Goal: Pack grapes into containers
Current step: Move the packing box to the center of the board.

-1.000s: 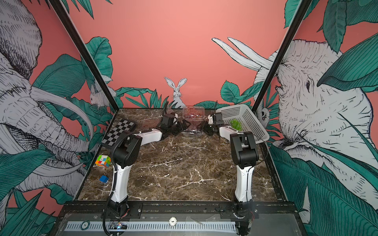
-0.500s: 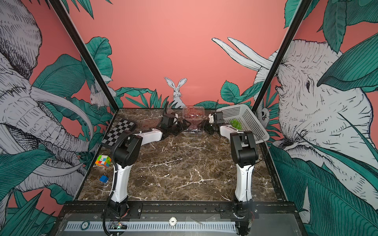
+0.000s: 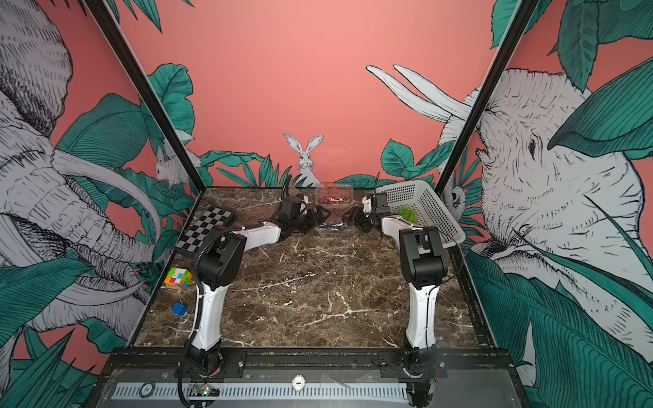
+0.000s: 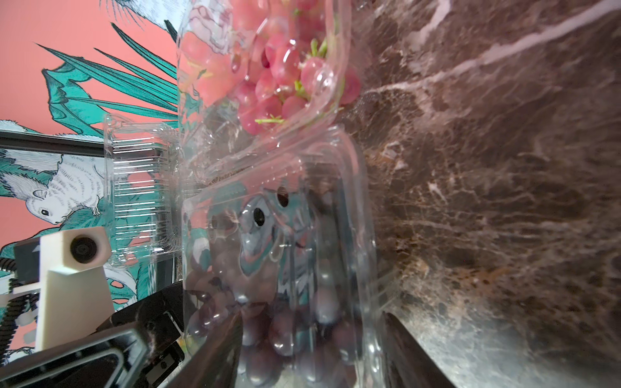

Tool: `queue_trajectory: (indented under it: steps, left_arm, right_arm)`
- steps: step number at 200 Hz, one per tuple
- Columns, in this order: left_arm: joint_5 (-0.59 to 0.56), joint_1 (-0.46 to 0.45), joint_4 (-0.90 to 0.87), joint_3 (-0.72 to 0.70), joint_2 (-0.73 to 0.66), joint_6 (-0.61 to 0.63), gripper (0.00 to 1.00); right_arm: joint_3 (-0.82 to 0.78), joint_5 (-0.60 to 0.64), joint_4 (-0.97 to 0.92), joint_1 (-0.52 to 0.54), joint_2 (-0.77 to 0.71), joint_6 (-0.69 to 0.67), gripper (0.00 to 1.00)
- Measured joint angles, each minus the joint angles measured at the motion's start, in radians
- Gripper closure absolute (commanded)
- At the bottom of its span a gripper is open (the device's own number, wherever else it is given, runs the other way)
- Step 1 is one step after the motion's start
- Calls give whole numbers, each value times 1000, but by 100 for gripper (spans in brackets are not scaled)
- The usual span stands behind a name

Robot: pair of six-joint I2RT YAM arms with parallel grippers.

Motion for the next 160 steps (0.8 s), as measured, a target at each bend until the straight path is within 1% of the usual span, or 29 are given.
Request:
queue_trajectory:
  steps: [24, 88, 121, 142, 160]
  left_arm:
    - [0, 0, 0, 3, 2, 0, 1]
    - [5, 0, -14, 3, 5, 11, 1]
    - [6, 0, -41, 1, 4, 39, 1]
    - [3, 0, -84, -8, -5, 69, 1]
    - [-10, 0, -149, -26, -33, 108, 1]
  right_arm:
    - [0, -3, 0, -1, 0, 0, 34]
    - [0, -18, -7, -14, -1, -13, 21]
    - [-18, -22, -16, -29, -20, -28, 12]
    - [-35, -18, -31, -36, -50, -45, 2]
    - [-63, -7, -37, -39, -93, -56, 1]
